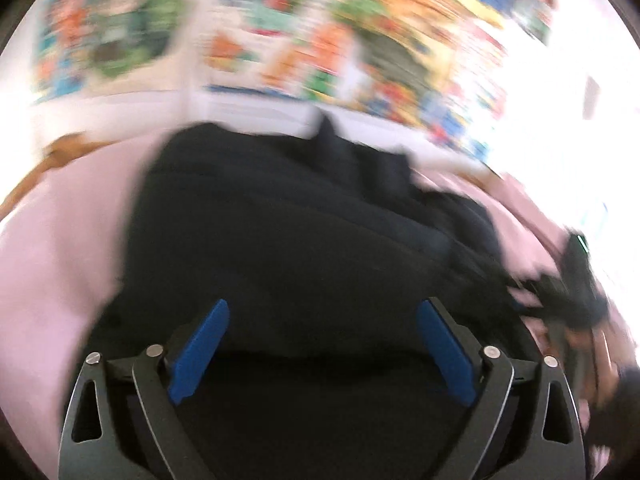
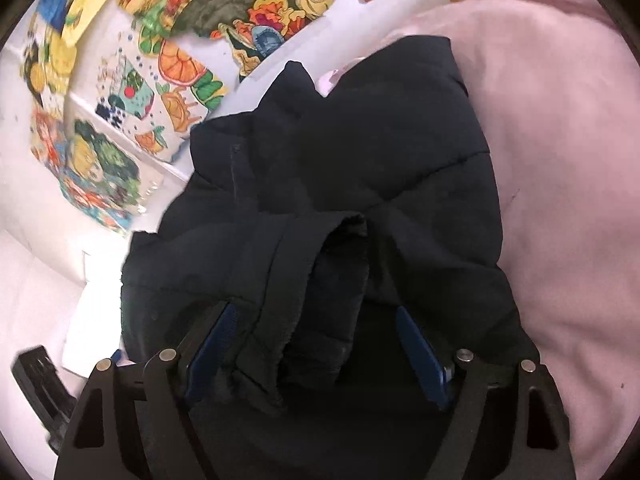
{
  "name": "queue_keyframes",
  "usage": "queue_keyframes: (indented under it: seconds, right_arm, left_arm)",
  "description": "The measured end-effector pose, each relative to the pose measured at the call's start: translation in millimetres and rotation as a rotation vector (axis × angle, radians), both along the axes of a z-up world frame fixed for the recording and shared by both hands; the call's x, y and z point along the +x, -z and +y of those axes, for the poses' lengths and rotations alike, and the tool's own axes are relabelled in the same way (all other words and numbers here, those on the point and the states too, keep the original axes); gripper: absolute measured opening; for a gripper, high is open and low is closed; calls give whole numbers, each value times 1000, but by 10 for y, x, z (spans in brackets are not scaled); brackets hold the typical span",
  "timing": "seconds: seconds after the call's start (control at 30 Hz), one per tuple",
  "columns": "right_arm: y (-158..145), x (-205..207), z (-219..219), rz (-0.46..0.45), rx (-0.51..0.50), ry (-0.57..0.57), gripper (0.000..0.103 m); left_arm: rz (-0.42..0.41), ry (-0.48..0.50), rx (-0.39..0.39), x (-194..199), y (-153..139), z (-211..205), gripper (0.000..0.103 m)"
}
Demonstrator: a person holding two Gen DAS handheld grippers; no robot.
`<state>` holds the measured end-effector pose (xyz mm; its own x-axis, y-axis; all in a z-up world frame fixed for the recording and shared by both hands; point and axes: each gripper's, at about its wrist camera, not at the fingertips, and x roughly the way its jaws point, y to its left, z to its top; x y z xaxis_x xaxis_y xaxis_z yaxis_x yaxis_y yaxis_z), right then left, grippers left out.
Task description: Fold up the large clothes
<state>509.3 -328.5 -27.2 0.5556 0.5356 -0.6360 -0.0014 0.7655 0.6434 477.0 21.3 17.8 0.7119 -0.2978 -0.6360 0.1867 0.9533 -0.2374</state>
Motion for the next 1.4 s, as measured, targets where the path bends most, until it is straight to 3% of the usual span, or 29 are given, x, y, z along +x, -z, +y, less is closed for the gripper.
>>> queue_keyframes:
  seconds: [0.2, 0.4, 0.47, 0.5, 0.57, 0.67, 0.7, 0.73, 0.87, 1.0, 1.13, 1.27, 1.4]
  right_arm:
    - [-28, 12, 159, -10, -66, 1, 81]
    - [-27, 21, 195, -13, -80, 36, 81]
    - [-45, 8, 226, -20, -86, 45, 71]
    - [-52, -3, 244, -20, -90, 45, 58]
    - [-61, -20, 293, -9, -124, 57, 49]
    - [-71, -36, 323, -20, -140, 58, 26]
    - [-83, -41, 314, -27, -138, 60, 12]
    - [-118, -51, 299, -40, -135, 67, 9]
    - [-337, -143, 202, -102, -117, 74, 6]
    - [-631, -224, 82, -204, -175, 88, 6]
    - [-823, -259, -91, -263, -208, 139, 6]
    - [-805, -275, -115, -288, -289, 138, 6]
    - [-512, -188, -9, -230, -364, 98, 6]
  left_arm:
    - [13, -288, -101, 68, -32, 827, 101]
    - [21, -392, -155, 100, 31, 1292, 101]
    - [39, -392, -158, 123, 69, 1352, 101]
    - [44, -389, -155, 130, 90, 1362, 101]
    - [53, -381, -141, 146, 137, 1382, 101]
    - [62, -351, -102, 192, 181, 1330, 101]
    - [61, -338, -90, 201, 185, 1310, 101]
    - [60, -322, -83, 209, 184, 1292, 101]
    - [39, -285, -89, 245, 145, 1255, 101]
    - [10, -259, -107, 262, 77, 1230, 101]
    - [9, -237, -75, 357, 16, 1100, 101]
    - [4, -223, -1, 480, 12, 922, 101]
    - [38, -207, 113, 708, 192, 742, 101]
